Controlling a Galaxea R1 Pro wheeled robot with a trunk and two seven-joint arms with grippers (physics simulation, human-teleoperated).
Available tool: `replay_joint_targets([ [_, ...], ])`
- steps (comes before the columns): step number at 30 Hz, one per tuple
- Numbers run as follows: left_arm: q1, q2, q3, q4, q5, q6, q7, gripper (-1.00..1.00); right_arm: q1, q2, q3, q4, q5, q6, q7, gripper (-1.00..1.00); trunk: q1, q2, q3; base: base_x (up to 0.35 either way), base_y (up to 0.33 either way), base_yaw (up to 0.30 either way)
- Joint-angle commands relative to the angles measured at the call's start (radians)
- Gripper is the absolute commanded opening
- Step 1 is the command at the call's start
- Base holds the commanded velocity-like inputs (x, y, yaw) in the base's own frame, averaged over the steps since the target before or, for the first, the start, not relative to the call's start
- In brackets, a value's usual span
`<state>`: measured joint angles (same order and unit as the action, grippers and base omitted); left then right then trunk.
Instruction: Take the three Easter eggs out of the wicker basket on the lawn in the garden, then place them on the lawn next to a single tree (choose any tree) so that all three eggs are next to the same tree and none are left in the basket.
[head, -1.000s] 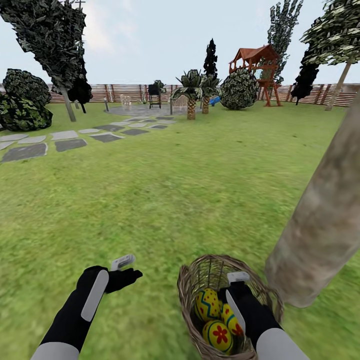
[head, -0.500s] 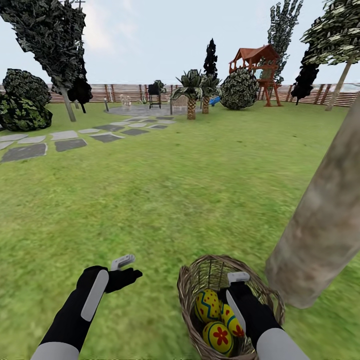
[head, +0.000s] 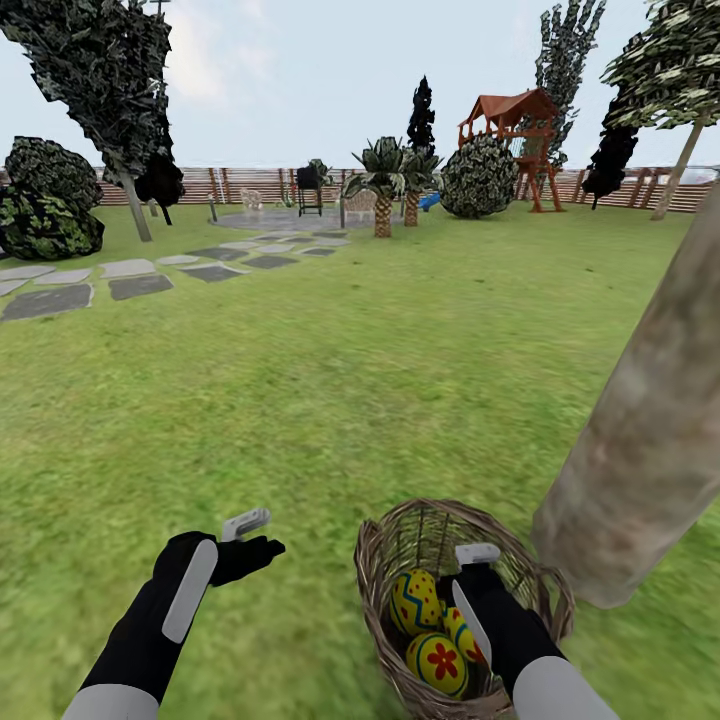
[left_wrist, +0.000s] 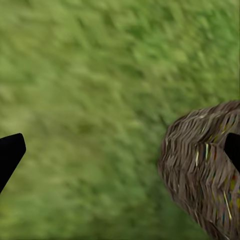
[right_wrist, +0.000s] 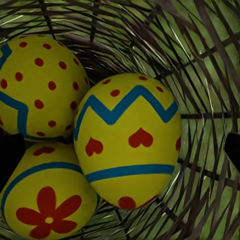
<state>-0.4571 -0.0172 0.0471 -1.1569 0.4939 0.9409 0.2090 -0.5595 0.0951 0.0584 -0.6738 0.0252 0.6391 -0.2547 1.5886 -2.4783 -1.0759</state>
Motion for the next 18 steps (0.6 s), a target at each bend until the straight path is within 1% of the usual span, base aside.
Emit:
replay_joint_targets([
  [1,0.0,-0.001,0.002,-0.001,0.011,0.004,0.009,1.0,0.0,0.0,0.003,-0.001,0.003,0.007,-0.003,1.0,0.004,-0.008,-0.004,0.0,0.0,0.0],
  [3,-0.001,-0.002,0.002,0.0,0.011,0.004,0.009,1.0,0.0,0.0,0.003,-0.001,0.004,0.007,-0.004,1.0,0.011,-0.022,-0.01,0.0,0.0,0.0],
  [18,0.0,-0.004,0.002,0.0,0.011,0.004,0.008,1.0,0.0,-0.004,0.0,-0.004,0.007,0.005,-0.008,1.0,0.018,-0.025,-0.068,0.0,0.0,0.0],
])
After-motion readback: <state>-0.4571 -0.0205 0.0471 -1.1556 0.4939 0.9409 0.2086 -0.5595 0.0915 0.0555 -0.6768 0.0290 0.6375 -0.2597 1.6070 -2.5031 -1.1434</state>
